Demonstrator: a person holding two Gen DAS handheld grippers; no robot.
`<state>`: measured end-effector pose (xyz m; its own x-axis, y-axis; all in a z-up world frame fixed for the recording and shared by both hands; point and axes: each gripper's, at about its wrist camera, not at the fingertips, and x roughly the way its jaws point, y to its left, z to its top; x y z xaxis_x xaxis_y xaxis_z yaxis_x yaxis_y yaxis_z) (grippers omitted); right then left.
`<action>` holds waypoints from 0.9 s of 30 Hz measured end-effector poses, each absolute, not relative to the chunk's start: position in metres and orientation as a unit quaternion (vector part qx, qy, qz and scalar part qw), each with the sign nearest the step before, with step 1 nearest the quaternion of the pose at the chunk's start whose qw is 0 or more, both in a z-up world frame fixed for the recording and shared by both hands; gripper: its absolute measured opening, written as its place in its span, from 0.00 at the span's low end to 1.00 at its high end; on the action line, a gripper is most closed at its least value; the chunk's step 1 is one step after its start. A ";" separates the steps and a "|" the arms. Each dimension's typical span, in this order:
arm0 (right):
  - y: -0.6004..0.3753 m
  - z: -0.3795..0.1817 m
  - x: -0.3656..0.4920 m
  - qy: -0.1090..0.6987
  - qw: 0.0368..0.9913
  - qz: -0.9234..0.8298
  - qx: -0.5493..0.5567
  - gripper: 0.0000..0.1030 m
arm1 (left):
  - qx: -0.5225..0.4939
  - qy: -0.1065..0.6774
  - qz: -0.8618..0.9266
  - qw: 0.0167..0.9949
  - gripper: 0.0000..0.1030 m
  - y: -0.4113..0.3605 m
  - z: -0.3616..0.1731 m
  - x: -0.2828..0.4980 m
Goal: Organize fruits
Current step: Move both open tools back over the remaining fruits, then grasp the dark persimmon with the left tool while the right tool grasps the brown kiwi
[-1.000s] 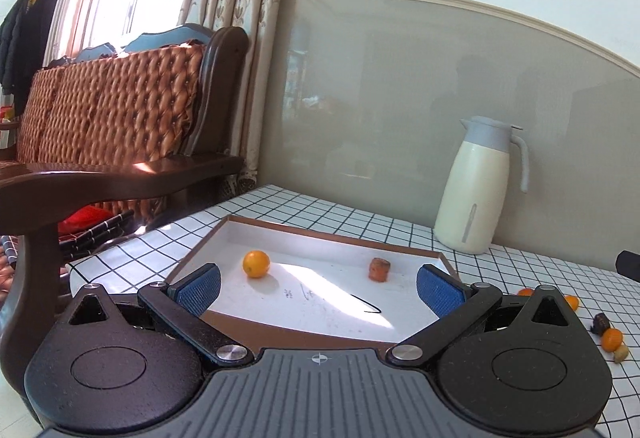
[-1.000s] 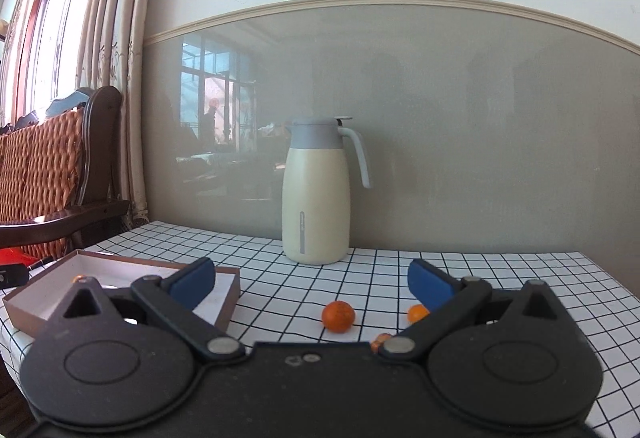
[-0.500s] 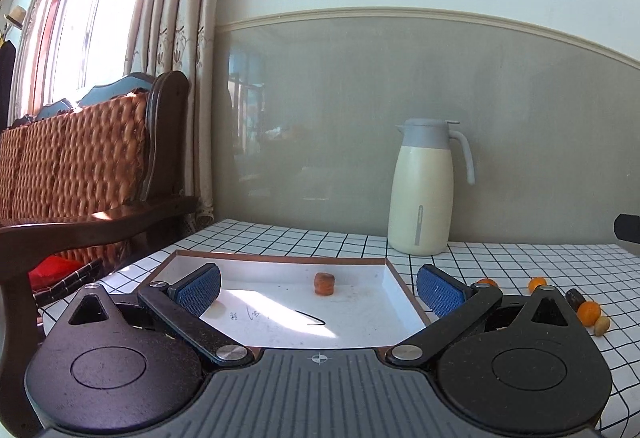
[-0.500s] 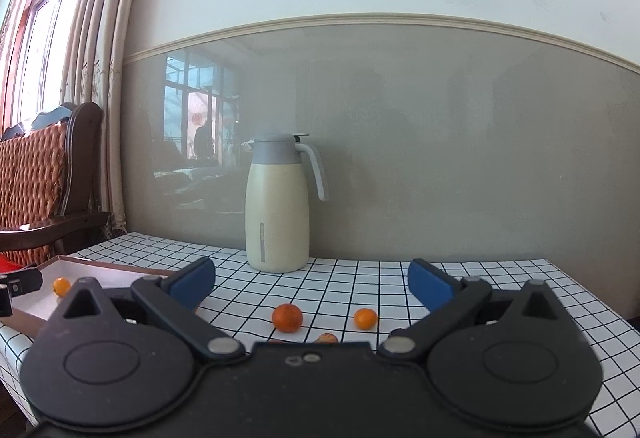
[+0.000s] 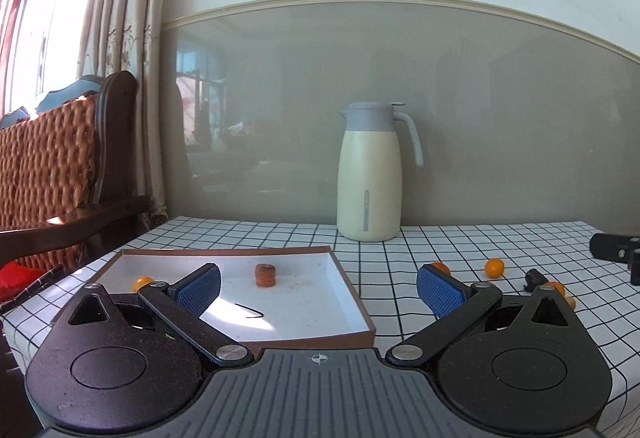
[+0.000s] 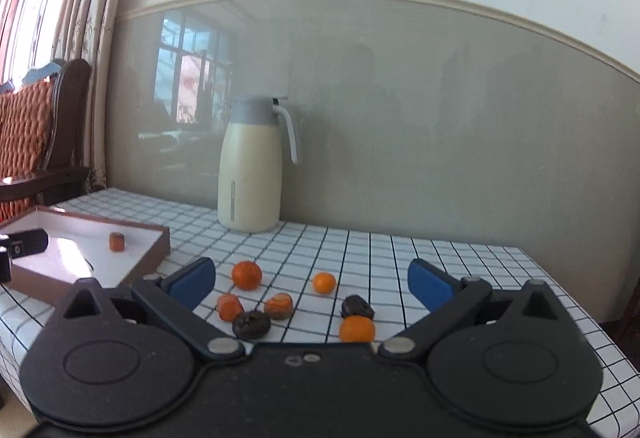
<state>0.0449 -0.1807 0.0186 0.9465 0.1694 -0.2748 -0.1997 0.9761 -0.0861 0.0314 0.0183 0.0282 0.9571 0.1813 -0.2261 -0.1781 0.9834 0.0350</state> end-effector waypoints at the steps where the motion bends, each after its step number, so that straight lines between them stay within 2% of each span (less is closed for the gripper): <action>1: -0.182 0.016 0.048 0.144 0.984 0.090 -0.061 0.94 | 0.009 0.119 0.084 0.989 1.00 0.013 0.027 0.034; 7: -0.198 0.004 0.054 0.179 0.979 0.054 -0.083 0.94 | 0.024 0.135 0.054 0.989 1.00 -0.017 0.020 0.048; 10: -0.205 -0.002 0.055 0.190 0.976 0.056 -0.087 0.91 | 0.017 0.140 0.035 0.989 1.00 -0.027 0.017 0.057; 15: -0.214 -0.014 0.078 0.224 0.970 0.067 -0.066 0.69 | 0.027 0.152 0.006 0.988 1.00 -0.049 0.008 0.078; 17: -0.216 -0.018 0.084 0.228 0.969 0.063 -0.067 0.68 | 0.033 0.153 -0.001 0.988 0.99 -0.058 0.004 0.085; 19: -0.218 -0.022 0.090 0.235 0.968 0.068 -0.062 0.68 | 0.036 0.163 -0.012 0.986 0.79 -0.065 0.000 0.093; 25: -0.216 -0.030 0.103 0.245 0.965 0.075 -0.057 0.64 | 0.026 0.187 -0.027 0.982 0.77 -0.076 -0.012 0.113; 27: -0.213 -0.032 0.107 0.246 0.964 0.077 -0.063 0.58 | 0.028 0.197 -0.034 0.979 0.73 -0.081 -0.017 0.121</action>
